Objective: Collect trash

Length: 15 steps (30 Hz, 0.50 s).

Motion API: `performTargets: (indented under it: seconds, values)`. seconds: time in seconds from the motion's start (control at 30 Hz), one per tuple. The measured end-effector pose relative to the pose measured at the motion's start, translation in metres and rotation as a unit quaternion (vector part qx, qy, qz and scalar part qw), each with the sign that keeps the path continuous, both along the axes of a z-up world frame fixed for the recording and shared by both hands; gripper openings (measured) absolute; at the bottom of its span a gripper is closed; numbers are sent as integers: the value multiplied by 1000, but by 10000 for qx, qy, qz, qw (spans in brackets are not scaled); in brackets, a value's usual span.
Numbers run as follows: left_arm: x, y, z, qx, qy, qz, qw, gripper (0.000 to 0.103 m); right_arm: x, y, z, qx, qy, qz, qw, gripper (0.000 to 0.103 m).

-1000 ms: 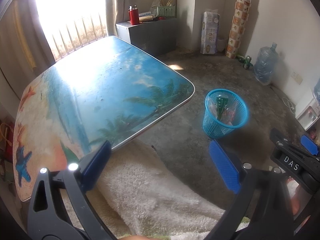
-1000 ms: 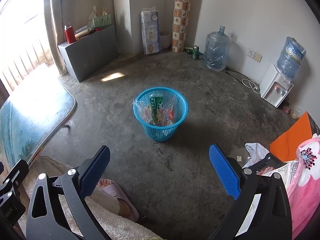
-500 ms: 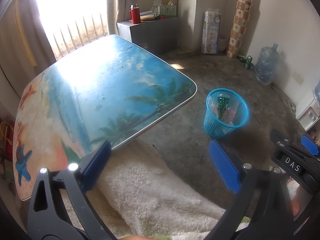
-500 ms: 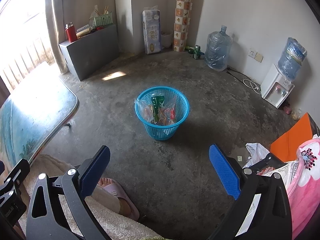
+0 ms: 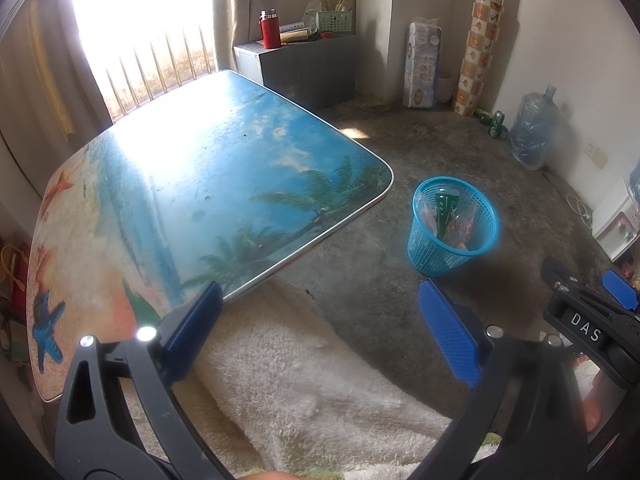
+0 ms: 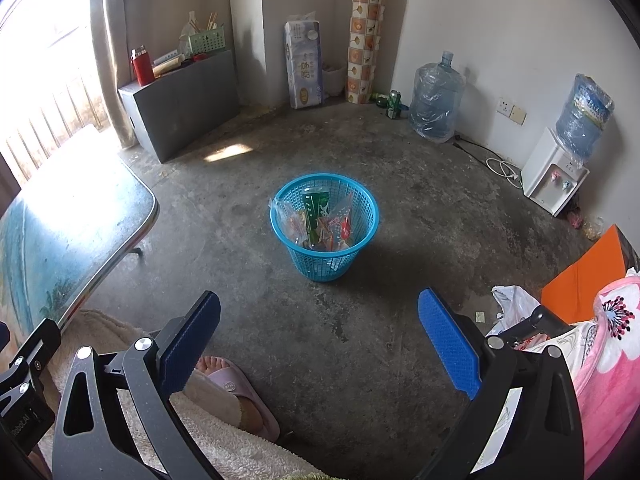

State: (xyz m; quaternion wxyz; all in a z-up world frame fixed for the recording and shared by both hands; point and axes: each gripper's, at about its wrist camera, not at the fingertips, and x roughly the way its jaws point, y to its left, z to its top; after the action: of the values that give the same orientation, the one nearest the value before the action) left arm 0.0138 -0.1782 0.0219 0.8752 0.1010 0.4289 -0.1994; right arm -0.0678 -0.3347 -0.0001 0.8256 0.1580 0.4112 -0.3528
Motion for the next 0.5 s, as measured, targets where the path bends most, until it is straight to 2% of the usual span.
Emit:
performTargets:
  seconds: [0.5]
  values:
    - [0, -1, 0, 2, 0, 2, 10000, 95, 0, -1, 1, 10, -3, -2, 10000, 97]
